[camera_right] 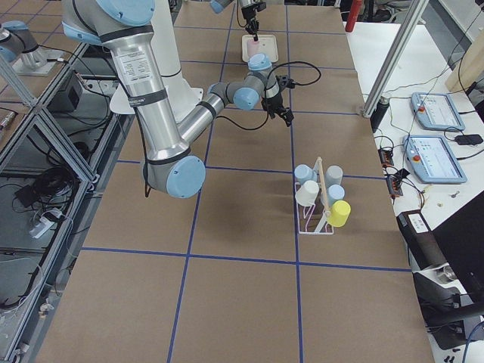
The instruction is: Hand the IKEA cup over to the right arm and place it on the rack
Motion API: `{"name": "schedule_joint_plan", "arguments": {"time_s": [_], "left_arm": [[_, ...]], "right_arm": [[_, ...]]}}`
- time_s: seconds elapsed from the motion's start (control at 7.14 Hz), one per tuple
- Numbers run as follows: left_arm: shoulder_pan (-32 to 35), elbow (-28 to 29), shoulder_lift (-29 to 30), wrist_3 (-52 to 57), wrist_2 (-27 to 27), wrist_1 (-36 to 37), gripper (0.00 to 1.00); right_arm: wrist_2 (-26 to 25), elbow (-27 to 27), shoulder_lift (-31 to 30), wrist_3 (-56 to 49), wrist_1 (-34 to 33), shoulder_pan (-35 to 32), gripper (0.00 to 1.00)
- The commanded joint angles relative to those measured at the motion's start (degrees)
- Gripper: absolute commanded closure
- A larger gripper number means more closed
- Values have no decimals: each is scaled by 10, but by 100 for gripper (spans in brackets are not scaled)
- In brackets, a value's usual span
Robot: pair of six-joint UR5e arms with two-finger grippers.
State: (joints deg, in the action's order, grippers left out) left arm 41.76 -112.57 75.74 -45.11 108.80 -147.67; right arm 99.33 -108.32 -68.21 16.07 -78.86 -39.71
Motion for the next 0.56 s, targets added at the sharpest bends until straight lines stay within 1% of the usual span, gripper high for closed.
{"name": "schedule_joint_plan", "arguments": {"time_s": [0.0, 0.28, 0.42], "left_arm": [[2, -19, 53, -67, 42, 1, 100], [-1, -18, 143, -173, 86, -2, 100], [-3, -18, 185, -230, 99, -4, 100]], "right_arm": [[-2, 33, 4, 55, 121, 37, 1], [-3, 100, 5, 74, 299, 76, 1], [-22, 128, 5, 90, 388, 99, 1]]}}
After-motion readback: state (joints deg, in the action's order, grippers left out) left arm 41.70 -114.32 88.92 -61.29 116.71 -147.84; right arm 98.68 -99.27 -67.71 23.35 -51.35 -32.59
